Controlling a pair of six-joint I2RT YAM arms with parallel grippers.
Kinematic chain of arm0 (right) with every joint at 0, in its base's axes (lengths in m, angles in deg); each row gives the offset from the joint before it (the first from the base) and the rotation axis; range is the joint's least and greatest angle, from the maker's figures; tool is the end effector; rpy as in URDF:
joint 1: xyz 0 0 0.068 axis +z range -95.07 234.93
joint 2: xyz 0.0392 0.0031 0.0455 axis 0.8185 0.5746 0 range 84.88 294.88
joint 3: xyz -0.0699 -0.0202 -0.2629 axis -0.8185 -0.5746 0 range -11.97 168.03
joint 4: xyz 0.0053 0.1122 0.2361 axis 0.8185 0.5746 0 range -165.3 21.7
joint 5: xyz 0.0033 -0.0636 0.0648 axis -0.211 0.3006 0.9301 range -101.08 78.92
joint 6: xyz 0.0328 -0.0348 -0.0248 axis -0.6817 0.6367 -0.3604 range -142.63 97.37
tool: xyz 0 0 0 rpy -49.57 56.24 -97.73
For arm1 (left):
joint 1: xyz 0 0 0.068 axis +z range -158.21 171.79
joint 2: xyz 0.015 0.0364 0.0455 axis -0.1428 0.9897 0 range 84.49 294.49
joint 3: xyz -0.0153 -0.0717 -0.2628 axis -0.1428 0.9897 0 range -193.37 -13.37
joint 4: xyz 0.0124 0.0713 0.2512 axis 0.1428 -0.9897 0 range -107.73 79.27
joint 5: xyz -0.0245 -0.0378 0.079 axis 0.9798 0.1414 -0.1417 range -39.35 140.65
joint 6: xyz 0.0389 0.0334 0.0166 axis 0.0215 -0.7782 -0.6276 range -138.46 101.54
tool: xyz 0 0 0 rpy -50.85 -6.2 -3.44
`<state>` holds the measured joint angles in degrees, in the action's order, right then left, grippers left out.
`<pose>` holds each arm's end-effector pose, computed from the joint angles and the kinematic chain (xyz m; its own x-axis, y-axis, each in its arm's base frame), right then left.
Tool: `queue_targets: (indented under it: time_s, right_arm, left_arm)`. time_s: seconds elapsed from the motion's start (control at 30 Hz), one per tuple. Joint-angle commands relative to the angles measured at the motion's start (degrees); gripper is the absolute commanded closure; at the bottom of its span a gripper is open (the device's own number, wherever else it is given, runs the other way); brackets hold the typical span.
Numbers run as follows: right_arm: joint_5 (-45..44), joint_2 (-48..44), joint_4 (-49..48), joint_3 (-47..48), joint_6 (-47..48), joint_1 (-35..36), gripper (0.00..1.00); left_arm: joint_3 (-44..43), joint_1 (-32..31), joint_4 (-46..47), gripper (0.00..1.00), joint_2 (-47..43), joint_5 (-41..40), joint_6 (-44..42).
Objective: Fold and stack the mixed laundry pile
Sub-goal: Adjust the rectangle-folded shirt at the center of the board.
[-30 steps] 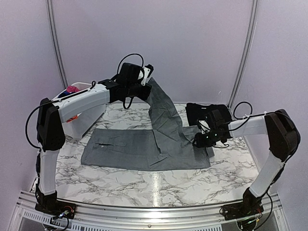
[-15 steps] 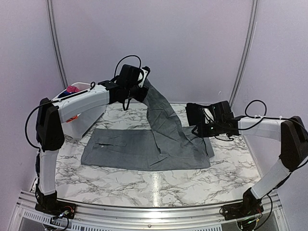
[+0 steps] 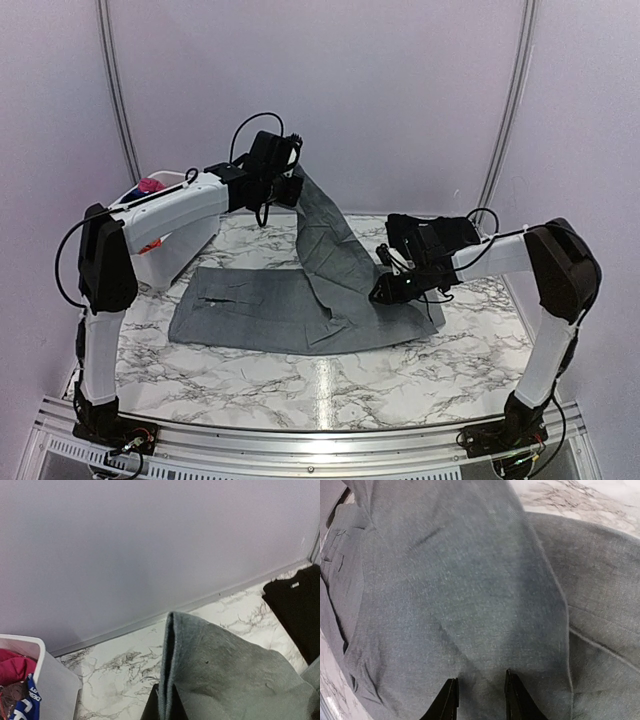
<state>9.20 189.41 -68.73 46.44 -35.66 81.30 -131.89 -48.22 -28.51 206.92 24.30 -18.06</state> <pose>0.3210 0.1729 0.1486 -0.8307 -0.1757 -0.5283 -0.4286 0.8075 0.4053 0.3997 -0.3149 0.3405 -0.2848 0.2309 -0.9303 0.2582 0.9532 0.1575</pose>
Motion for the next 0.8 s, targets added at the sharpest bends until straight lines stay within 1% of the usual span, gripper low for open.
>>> queue_targets:
  time_s: [0.0, 0.07, 0.13, 0.3, 0.43, 0.53, 0.63, 0.77]
  right_arm:
    - [-2.0, 3.7, 0.0, 3.0, -2.0, -2.1, 0.71]
    - [-2.1, 4.0, 1.3, 2.4, -1.5, -3.2, 0.71]
    - [-1.0, 1.9, 1.4, 0.2, -0.5, -4.2, 0.70]
    - [5.4, -9.3, 1.9, -6.1, 2.9, -5.3, 0.65]
    - [6.8, -18.7, 7.0, -8.0, 2.4, -8.7, 0.58]
    - [4.1, -23.3, 13.4, -8.5, 1.7, -10.7, 0.54]
    - [1.6, -23.9, 16.4, -10.2, 1.2, -12.7, 0.53]
    - [0.9, -21.3, 18.1, -11.9, 0.8, -14.2, 0.54]
  left_arm:
    - [6.6, 0.3, 4.4, 1.00, -3.7, 10.6, -4.4]
    - [9.9, 0.3, 6.8, 1.00, -5.5, 14.1, -5.8]
    - [12.6, 0.3, 9.1, 1.00, -7.2, 17.4, -6.7]
    - [17.4, 0.2, 13.2, 1.00, -10.4, 25.3, -8.1]
    - [18.5, 0.1, 13.5, 0.99, -11.0, 29.1, -8.7]
    - [18.9, 0.1, 13.6, 0.96, -11.2, 31.6, -9.1]
    - [19.1, -0.2, 13.9, 0.94, -11.3, 33.7, -10.7]
    - [18.9, -0.5, 14.0, 0.94, -11.5, 34.3, -11.7]
